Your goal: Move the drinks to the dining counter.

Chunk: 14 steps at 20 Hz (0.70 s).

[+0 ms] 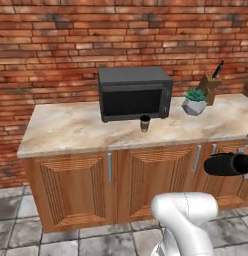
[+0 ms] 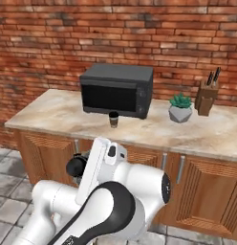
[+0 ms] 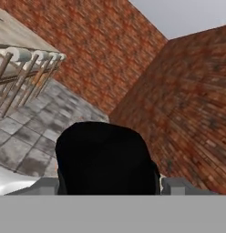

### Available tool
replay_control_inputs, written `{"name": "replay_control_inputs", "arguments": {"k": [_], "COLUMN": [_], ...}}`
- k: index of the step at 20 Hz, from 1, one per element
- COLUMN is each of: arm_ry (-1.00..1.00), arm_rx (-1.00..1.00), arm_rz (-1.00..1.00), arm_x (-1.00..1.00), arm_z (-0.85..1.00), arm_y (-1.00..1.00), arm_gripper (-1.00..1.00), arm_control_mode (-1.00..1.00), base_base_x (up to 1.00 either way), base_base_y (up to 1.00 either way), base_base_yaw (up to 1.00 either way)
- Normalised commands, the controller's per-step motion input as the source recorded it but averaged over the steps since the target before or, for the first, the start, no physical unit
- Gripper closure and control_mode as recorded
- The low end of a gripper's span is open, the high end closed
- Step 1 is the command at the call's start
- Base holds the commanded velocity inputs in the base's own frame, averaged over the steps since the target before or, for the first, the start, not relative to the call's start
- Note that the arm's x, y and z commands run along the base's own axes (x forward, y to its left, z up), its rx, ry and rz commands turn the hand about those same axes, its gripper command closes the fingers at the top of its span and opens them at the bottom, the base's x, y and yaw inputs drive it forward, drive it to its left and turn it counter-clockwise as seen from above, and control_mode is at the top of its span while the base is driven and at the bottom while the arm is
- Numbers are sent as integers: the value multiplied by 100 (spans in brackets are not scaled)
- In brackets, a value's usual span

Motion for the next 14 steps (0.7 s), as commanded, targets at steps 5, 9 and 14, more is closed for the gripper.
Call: {"name": "replay_control_inputs", "arguments": {"k": [5, 9, 14], "arm_ry": [0, 0, 0], "arm_rx": [0, 0, 0], "arm_rz": [0, 0, 0], "arm_x": [0, 0, 0], "arm_z": [0, 0, 0], "arm_y": [0, 0, 0], "arm_gripper": [100, 100, 100], "arm_control_mode": [100, 100, 100], "base_base_x": [-91, -49, -19], "base_base_y": [6, 21, 26], "base_base_yaw": [57, 75, 86]}}
